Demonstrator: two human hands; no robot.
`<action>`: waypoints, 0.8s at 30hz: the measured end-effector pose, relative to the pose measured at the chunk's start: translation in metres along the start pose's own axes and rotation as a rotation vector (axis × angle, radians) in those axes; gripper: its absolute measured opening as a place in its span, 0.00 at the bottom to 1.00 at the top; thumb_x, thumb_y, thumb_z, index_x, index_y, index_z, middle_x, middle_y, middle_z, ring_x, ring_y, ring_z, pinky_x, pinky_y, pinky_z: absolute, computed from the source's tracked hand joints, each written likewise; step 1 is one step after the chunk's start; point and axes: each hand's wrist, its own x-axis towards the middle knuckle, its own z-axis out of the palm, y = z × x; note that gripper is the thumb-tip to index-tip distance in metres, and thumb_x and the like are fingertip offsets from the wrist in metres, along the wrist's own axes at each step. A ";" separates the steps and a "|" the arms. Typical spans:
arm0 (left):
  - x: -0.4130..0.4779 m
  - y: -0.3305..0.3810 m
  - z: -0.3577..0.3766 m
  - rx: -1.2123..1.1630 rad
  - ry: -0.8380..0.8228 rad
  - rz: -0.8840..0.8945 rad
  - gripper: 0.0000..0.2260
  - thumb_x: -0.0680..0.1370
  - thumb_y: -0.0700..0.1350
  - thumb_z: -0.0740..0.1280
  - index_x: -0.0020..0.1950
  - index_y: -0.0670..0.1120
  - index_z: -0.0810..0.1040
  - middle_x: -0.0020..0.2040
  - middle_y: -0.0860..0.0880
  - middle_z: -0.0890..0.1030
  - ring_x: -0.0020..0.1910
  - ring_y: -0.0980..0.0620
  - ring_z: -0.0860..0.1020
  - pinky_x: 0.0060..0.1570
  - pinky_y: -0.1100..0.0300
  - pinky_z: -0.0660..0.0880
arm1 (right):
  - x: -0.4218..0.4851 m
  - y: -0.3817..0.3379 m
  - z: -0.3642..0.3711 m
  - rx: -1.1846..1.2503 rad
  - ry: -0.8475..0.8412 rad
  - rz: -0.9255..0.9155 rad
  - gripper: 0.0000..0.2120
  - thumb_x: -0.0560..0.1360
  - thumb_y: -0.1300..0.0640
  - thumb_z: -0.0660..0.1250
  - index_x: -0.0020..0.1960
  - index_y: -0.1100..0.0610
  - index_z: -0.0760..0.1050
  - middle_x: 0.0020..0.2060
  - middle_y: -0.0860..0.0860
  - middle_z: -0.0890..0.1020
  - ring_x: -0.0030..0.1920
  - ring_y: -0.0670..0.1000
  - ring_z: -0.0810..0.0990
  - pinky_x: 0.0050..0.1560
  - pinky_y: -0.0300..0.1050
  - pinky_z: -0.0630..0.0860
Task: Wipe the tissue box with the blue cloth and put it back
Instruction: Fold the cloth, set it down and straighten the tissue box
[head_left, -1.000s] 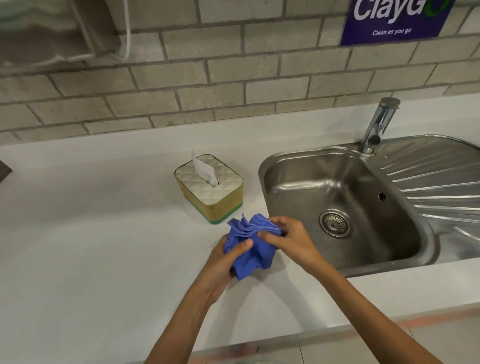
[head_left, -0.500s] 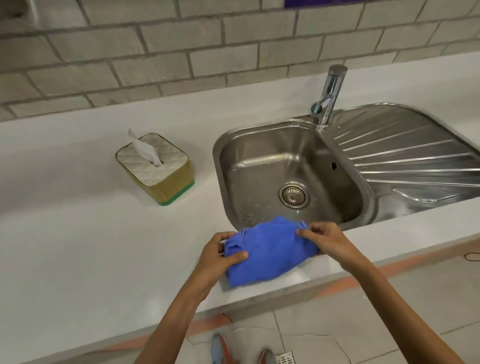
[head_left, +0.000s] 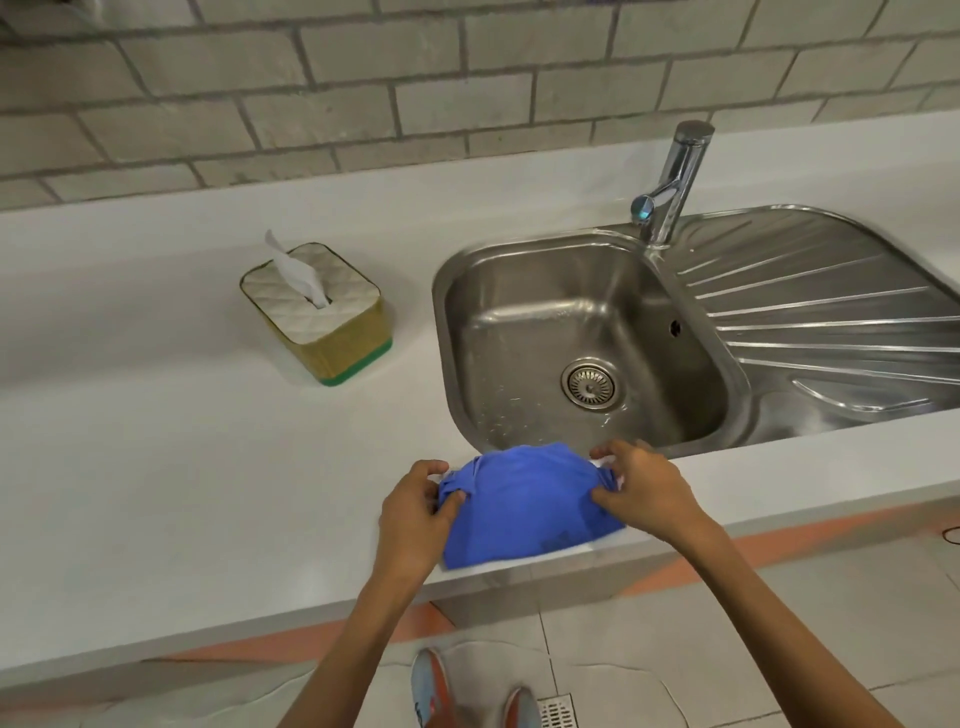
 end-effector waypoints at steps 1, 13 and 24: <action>0.001 0.000 -0.003 -0.018 0.026 -0.014 0.11 0.75 0.44 0.68 0.57 0.46 0.75 0.42 0.53 0.77 0.37 0.57 0.75 0.34 0.76 0.68 | 0.003 -0.003 -0.001 0.011 0.009 -0.018 0.21 0.69 0.56 0.69 0.61 0.53 0.73 0.54 0.54 0.76 0.49 0.54 0.79 0.47 0.42 0.71; 0.065 0.010 -0.084 -0.691 0.224 -0.256 0.13 0.81 0.48 0.55 0.57 0.41 0.72 0.43 0.44 0.78 0.39 0.48 0.79 0.40 0.59 0.76 | 0.089 -0.126 0.007 0.606 0.029 -0.189 0.15 0.76 0.57 0.65 0.60 0.63 0.75 0.54 0.58 0.81 0.51 0.50 0.78 0.52 0.40 0.71; 0.139 0.021 -0.124 -0.801 0.160 -0.397 0.18 0.81 0.50 0.55 0.70 0.46 0.63 0.64 0.45 0.71 0.62 0.44 0.73 0.52 0.52 0.74 | 0.161 -0.224 0.035 0.775 -0.102 -0.167 0.24 0.79 0.51 0.57 0.73 0.55 0.61 0.71 0.55 0.67 0.69 0.54 0.68 0.67 0.45 0.63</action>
